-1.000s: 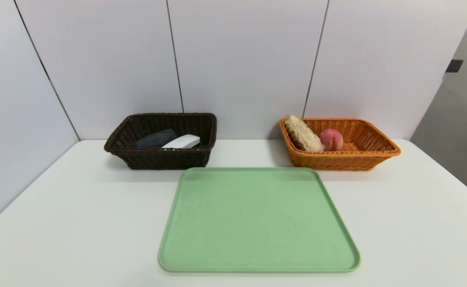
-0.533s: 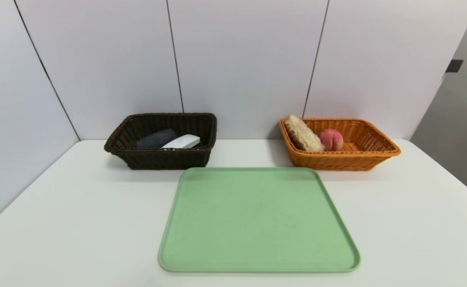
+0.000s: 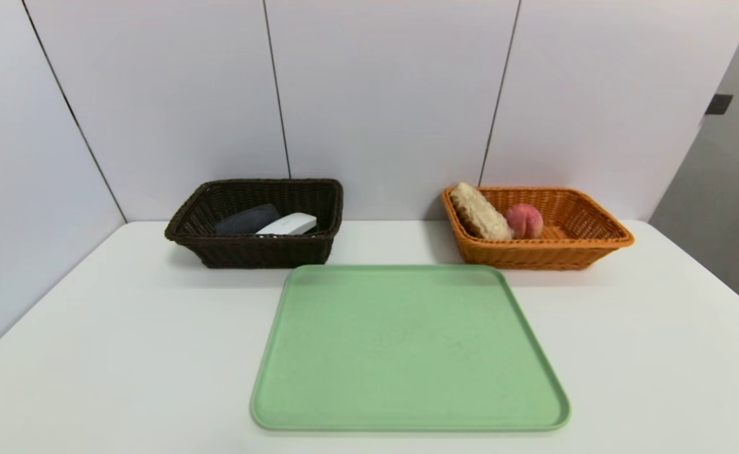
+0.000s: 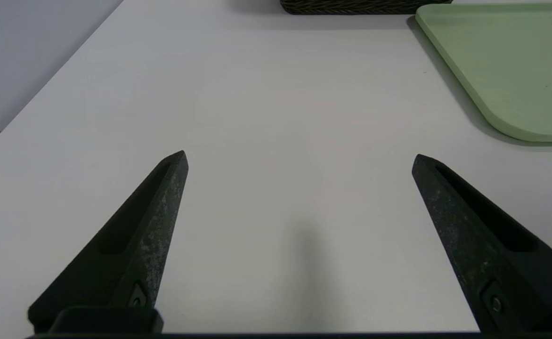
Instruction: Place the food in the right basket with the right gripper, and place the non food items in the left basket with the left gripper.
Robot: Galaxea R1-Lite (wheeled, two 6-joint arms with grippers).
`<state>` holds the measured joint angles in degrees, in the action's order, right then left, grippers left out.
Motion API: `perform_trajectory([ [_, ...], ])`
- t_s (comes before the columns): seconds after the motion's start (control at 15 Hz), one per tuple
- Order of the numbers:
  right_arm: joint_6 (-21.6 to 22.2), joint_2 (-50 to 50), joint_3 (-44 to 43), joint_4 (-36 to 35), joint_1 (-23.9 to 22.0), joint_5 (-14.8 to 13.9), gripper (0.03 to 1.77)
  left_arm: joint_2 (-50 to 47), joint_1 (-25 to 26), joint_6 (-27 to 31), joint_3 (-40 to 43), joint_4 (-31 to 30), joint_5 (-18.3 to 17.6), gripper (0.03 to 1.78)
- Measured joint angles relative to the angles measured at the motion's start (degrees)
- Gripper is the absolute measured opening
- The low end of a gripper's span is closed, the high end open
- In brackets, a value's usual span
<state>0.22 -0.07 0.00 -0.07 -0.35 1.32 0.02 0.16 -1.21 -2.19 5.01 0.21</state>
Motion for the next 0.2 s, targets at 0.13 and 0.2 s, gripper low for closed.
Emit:
perform_trajectory([
  [0.13, 0.24, 0.0, 0.0, 0.07, 0.0, -0.24, 1.7, 0.0, 0.0, -0.05, 0.0, -0.02, -0.02, 1.69],
  [0.2, 0.41, 0.0, 0.0, 0.15, 0.0, -0.33, 1.7, 0.0, 0.0, -0.05, 0.0, -0.02, -0.02, 1.69],
])
